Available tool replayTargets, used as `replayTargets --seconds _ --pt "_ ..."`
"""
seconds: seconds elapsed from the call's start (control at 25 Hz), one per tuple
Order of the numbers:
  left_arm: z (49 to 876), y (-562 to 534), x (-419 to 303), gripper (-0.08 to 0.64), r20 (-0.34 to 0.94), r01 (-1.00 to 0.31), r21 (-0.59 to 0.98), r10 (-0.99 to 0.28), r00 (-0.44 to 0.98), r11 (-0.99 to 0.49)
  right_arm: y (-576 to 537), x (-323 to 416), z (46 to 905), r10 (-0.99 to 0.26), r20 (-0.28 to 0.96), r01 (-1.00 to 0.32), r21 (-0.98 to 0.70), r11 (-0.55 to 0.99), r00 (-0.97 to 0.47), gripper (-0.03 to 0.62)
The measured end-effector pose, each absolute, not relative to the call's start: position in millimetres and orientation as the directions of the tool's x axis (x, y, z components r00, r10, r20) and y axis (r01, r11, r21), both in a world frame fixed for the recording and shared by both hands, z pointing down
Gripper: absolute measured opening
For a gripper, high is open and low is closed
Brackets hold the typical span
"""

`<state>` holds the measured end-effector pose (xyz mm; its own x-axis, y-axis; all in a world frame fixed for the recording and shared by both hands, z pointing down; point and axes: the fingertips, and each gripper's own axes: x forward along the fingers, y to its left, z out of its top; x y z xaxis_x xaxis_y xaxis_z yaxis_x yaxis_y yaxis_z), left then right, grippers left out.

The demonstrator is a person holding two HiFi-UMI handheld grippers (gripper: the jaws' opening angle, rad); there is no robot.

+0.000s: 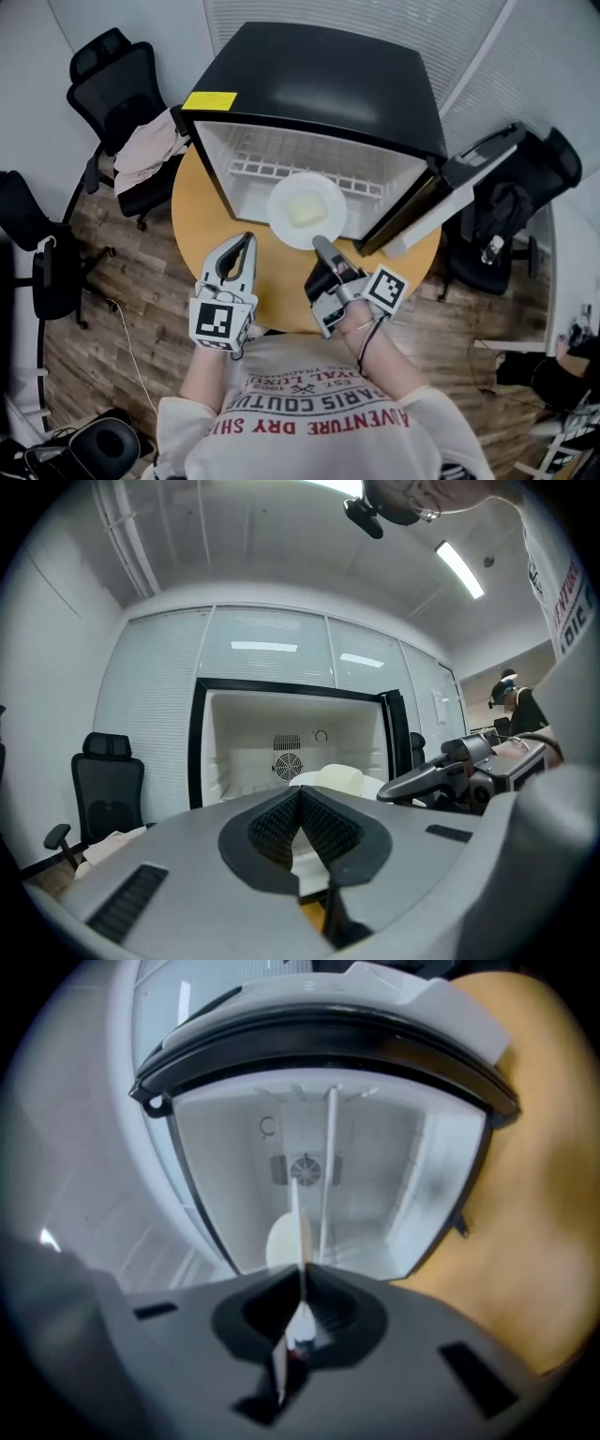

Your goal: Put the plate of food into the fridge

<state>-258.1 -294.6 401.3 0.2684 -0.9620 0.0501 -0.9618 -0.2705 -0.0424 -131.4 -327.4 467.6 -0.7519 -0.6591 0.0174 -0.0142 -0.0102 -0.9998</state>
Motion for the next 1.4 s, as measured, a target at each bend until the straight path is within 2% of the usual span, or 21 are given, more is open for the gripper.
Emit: replayTargets --seconds 0.28,0.6,1.16,1.4 --pt "410.7 -328.1 -272.4 0.029 0.067 -0.924 -0.028 -0.923 0.378 -0.381 -359.6 -143.8 472.9 -0.754 0.034 -0.003 -0.999 -0.043 -0.656 0.038" --pt "413.9 -354.6 -283.4 0.029 0.063 -0.897 -0.029 -0.897 0.438 -0.441 -384.1 -158.1 481.9 -0.808 0.072 -0.012 -0.997 -0.08 -0.585 0.038" --pt "424.7 -370.4 -292.0 0.029 0.064 -0.893 -0.013 -0.892 0.448 -0.449 -417.6 -153.9 486.8 -0.865 0.082 0.013 -0.995 -0.101 -0.495 0.042" --pt "426.5 -382.1 -293.6 0.029 0.064 -0.893 0.001 -0.891 0.45 -0.451 -430.7 -156.9 486.4 -0.866 0.069 0.002 -0.997 -0.081 -0.495 0.068"
